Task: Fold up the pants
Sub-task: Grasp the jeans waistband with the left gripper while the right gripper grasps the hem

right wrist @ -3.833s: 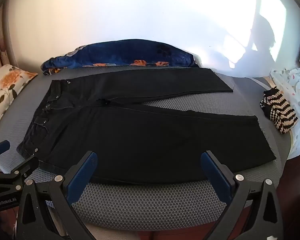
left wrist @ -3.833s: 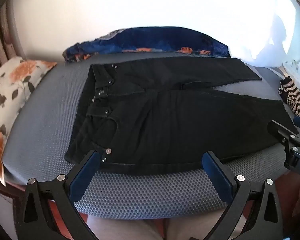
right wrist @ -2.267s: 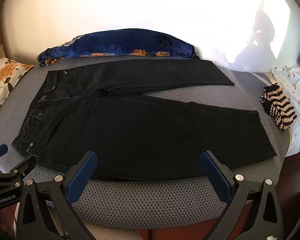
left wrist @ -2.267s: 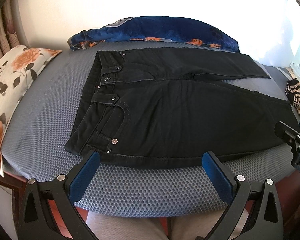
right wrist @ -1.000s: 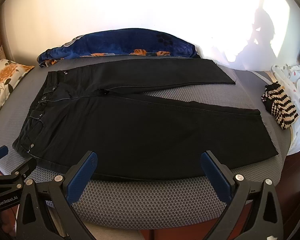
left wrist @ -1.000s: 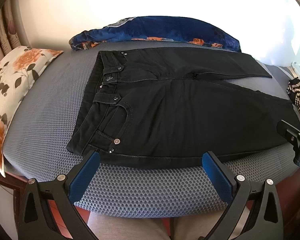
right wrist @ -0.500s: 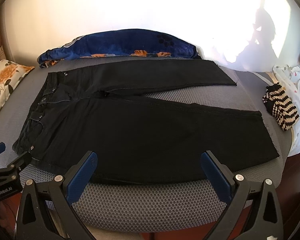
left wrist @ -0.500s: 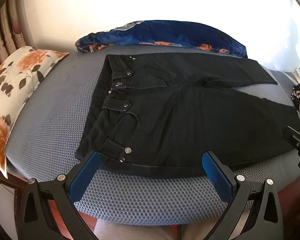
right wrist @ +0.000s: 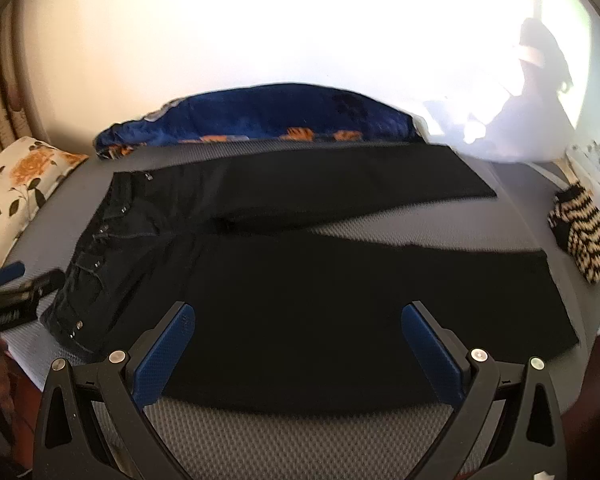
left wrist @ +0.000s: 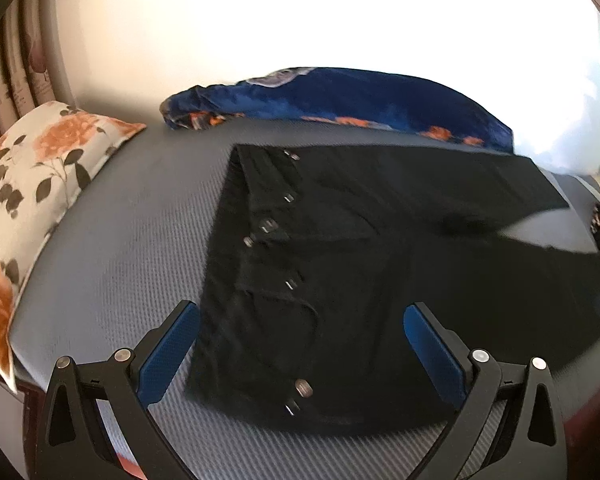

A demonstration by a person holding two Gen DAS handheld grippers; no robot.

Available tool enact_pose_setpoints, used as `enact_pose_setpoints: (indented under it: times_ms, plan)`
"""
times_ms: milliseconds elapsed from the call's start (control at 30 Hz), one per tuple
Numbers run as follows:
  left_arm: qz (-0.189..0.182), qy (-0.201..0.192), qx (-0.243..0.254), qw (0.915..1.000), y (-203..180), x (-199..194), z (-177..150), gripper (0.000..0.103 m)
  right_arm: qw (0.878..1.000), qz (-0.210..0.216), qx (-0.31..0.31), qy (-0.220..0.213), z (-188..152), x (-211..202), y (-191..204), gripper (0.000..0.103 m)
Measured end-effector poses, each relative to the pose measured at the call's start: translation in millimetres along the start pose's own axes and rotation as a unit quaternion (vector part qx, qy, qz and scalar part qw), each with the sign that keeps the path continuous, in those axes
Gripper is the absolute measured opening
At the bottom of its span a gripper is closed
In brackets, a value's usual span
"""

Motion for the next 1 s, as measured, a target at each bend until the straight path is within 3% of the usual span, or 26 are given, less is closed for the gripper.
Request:
enact_pose_setpoints:
  times_ms: [67,100,233,367,500,700,1000]
  plan:
    - [-0.009,0.006,-0.007,0.9999,10.2,15.3,15.6,0.093,1.000,0.010,-0.002,0.000,8.0,6.2,0.3,0.102]
    - [-0.012,0.010,-0.009,0.9998,12.9,20.7,20.2,0.085,1.000,0.012,-0.002,0.000,12.0,9.0,0.2,0.102]
    - [-0.059,0.040,-0.036,0.9968,27.9,54.4,48.6,0.066,1.000,0.008,-0.002,0.004,26.3,25.8,-1.9,0.102]
    - [-0.140,0.073,-0.086,0.9837,39.6,94.1,83.4,0.053,1.000,0.008,-0.001,0.014,38.6,49.5,0.5,0.102]
    - [-0.178,0.093,-0.116,0.9726,49.4,133.7,107.2,0.040,1.000,0.009,-0.003,0.025,44.3,72.4,4.9,0.102]
    - [-0.210,0.132,-0.164,0.9547,60.6,193.0,124.7,0.035,0.999,0.015,-0.011,0.047,54.4,112.6,12.8,0.102]
    - [-0.223,0.161,-0.181,0.9442,67.0,246.7,131.5,0.035,0.998,0.023,-0.027,0.056,75.0,155.7,27.1,0.102]
Point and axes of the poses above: each gripper's, at about its wrist camera, not at the fingertips, and x roughly the way its jaws point, y to its left, z to its top, the point moved 9 cm from there along x, roughly the way its jaws point, and after that the axes turned 11 degrees about z, right-handed, at the moved point
